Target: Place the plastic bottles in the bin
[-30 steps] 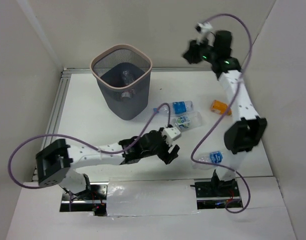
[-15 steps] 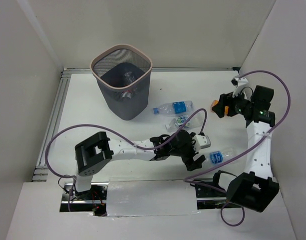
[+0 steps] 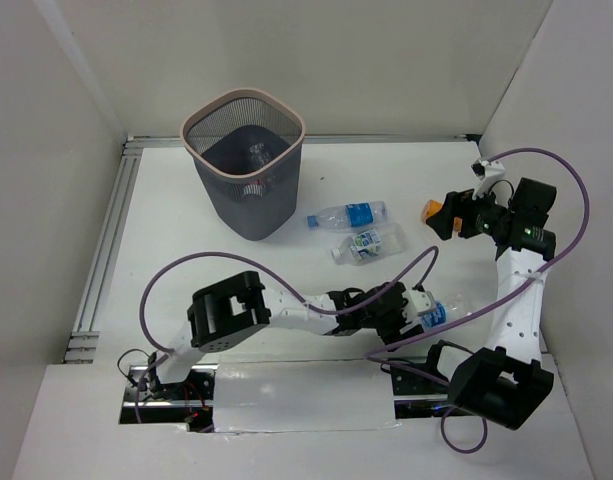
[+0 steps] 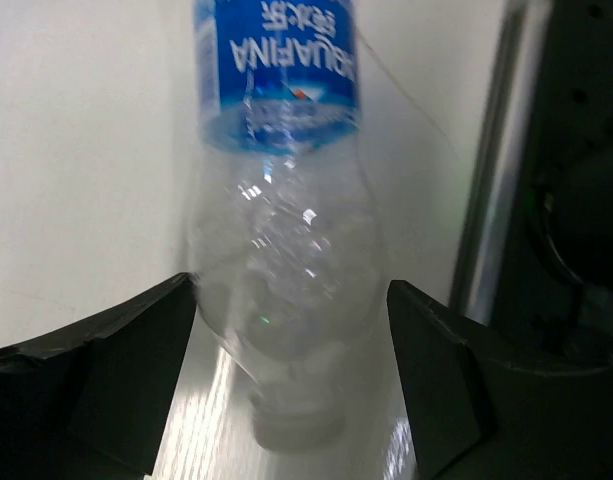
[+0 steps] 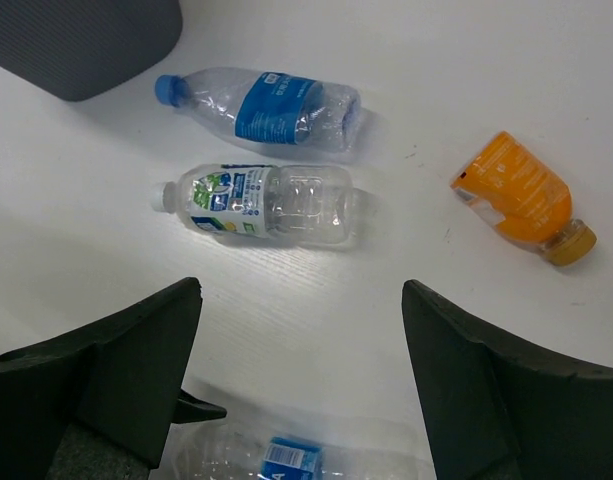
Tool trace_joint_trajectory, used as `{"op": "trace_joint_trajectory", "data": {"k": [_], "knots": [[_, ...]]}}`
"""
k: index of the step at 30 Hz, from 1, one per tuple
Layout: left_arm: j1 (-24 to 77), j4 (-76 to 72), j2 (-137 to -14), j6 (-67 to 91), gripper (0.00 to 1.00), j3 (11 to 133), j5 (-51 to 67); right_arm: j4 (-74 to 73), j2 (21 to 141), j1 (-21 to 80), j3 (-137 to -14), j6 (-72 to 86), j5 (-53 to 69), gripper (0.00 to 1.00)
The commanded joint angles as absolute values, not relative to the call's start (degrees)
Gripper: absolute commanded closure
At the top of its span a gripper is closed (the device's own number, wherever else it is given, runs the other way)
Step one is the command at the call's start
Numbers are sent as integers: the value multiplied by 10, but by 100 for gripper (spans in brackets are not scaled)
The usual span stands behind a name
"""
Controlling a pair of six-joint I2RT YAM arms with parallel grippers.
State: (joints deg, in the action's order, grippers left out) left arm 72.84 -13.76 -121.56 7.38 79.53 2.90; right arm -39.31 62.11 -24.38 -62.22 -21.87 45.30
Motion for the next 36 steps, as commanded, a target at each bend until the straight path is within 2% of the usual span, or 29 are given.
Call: {"op": "trace_joint_trajectory", "data": {"k": [1, 3, 4, 6, 7, 8, 11, 12, 15, 18, 22, 26, 31, 36], "knots": [[748, -180, -1240, 49, 12, 838, -56, -407, 608, -245, -614, -211, 469, 12], [753, -180, -1252, 49, 23, 844, -134, -407, 608, -245, -614, -204, 475, 12], [758, -180, -1258, 49, 31, 844, -153, -407, 608, -245, -607, -198, 475, 12], [758, -186, -1264, 49, 40, 837, -160, -407, 608, -245, -602, -198, 480, 12], [758, -186, -1264, 49, 52, 837, -160, -407, 608, -245, -597, -198, 480, 12], [758, -186, -1257, 55, 59, 831, -165, -407, 608, -245, -597, -198, 480, 12], [758, -174, -1218, 61, 84, 814, -172, -400, 608, -245, -597, -198, 459, 21], [758, -174, -1203, 61, 88, 805, -184, -392, 608, -251, -597, -176, 450, 28], [752, -163, -1125, 66, 100, 758, -195, -339, 603, -257, -597, -128, 395, 38], [725, -132, -1059, 79, 100, 707, -214, -295, 603, -263, -603, -81, 398, 38], [663, -102, -941, 70, 100, 668, -208, -271, 624, -270, -623, -34, 448, 29], [623, -76, -890, 21, 100, 721, -225, -258, 630, -270, -623, -24, 448, 26], [560, -76, -856, -2, 100, 783, -287, -285, 642, -270, -623, -83, 454, 22], [445, -64, -835, 25, 100, 812, -345, -329, 652, -270, -628, -147, 448, 20]]}}
